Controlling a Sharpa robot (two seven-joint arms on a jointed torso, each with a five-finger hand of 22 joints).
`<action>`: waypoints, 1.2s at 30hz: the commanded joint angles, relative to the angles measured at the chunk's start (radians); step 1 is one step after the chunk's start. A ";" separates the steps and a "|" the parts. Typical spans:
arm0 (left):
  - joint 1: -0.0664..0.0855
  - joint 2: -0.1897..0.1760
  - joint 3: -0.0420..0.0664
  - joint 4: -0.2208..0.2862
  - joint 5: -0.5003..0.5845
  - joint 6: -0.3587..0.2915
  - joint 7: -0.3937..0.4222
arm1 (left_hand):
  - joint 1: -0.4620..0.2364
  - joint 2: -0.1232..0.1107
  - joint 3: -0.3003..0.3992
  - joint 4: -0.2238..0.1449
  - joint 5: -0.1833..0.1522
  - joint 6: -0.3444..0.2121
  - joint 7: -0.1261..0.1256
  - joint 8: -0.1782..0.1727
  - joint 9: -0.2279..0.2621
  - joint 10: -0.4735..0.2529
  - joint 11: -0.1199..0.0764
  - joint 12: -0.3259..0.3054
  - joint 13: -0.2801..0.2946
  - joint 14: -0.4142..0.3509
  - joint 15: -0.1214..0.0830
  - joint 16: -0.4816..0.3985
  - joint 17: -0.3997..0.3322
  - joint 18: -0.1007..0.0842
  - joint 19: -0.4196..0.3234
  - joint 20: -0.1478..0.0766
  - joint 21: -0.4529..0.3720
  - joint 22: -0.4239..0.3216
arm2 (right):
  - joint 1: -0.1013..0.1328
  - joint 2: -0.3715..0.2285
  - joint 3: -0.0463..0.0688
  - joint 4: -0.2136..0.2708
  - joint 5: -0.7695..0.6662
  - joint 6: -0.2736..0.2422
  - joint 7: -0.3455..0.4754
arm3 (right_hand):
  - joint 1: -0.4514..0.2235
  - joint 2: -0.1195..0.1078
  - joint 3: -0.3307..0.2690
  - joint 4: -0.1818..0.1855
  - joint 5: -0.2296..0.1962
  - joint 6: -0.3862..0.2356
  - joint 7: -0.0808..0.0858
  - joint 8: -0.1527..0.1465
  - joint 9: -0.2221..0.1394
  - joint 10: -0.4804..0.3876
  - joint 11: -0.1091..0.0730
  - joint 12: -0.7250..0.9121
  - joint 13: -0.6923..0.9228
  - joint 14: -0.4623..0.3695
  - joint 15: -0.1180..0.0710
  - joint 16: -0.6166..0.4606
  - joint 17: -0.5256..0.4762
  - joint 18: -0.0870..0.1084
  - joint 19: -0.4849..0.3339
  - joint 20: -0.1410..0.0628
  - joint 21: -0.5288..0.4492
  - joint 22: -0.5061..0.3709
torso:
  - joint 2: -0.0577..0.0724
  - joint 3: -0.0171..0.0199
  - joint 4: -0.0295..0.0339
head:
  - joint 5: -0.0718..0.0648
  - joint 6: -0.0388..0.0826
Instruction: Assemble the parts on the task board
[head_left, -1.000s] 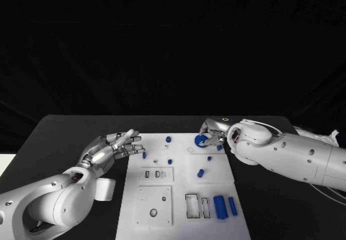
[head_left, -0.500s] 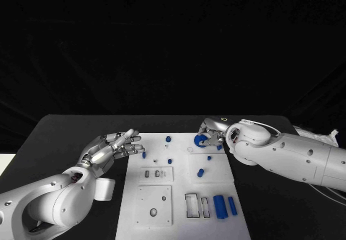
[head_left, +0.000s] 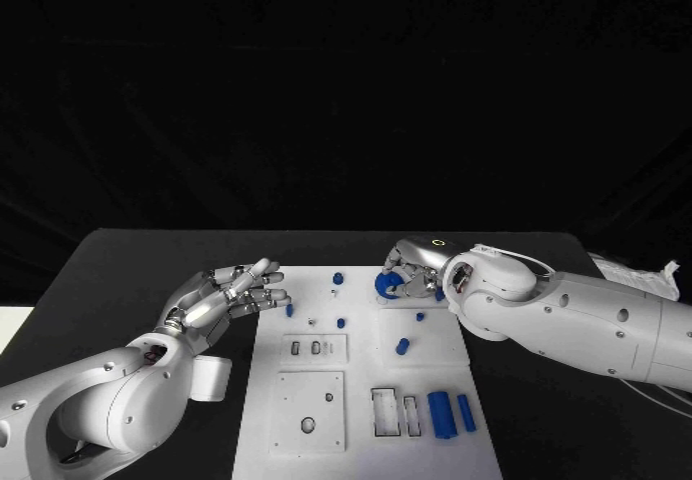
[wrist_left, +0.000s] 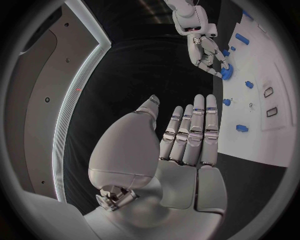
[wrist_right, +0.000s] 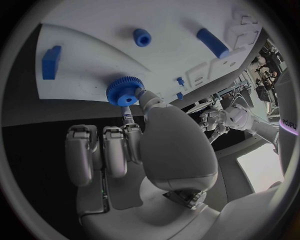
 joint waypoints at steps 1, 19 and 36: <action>0.001 0.001 0.001 0.003 0.001 0.022 0.004 | -0.001 0.009 0.000 -0.007 -0.005 -0.001 0.007 -0.004 -0.001 0.001 0.005 -0.006 -0.001 -0.006 0.002 -0.005 0.002 0.012 0.000 0.004 -0.006 -0.002 | 0.005 0.004 0.004 0.035 -0.058 -0.037 -0.029 | -0.002 0.005 0.008 -0.002 -0.006 0.028 -0.021 0.013 0.009 0.034 -0.005 0.002 0.140 0.080 -0.010 0.005 0.130 -0.014 0.046 -0.006 0.006 0.128 | -0.001 -0.0015 0.0005 | 0.001 0.003; 0.001 0.005 0.001 0.005 0.001 0.025 0.002 | -0.001 0.009 0.000 -0.007 -0.005 -0.001 0.007 -0.004 -0.001 0.001 0.005 -0.006 -0.001 -0.006 0.002 -0.005 0.002 0.012 0.000 0.004 -0.006 -0.002 | 0.006 0.151 0.001 0.026 -0.114 -0.032 -0.033 | -0.007 0.002 0.016 -0.005 -0.017 0.028 -0.021 0.012 0.009 0.033 -0.005 -0.002 0.138 0.080 -0.011 0.006 0.133 -0.015 0.048 -0.007 0.008 0.132 | 0.002 -0.0003 0.0039 | 0.017 0.004; 0.001 0.007 0.001 0.002 0.001 0.027 0.002 | -0.001 0.010 0.000 -0.008 -0.005 -0.002 0.007 -0.004 -0.001 0.000 0.005 -0.007 -0.001 -0.007 0.002 -0.006 0.002 0.012 0.000 0.004 -0.008 -0.002 | -0.010 0.247 -0.012 -0.091 -0.117 0.009 -0.026 | -0.025 -0.005 0.028 -0.009 -0.043 0.017 -0.016 0.003 0.006 0.029 -0.001 -0.012 0.132 0.080 -0.008 0.006 0.133 -0.015 0.047 -0.006 0.007 0.131 | 0.001 0.0000 0.0013 | 0.024 -0.004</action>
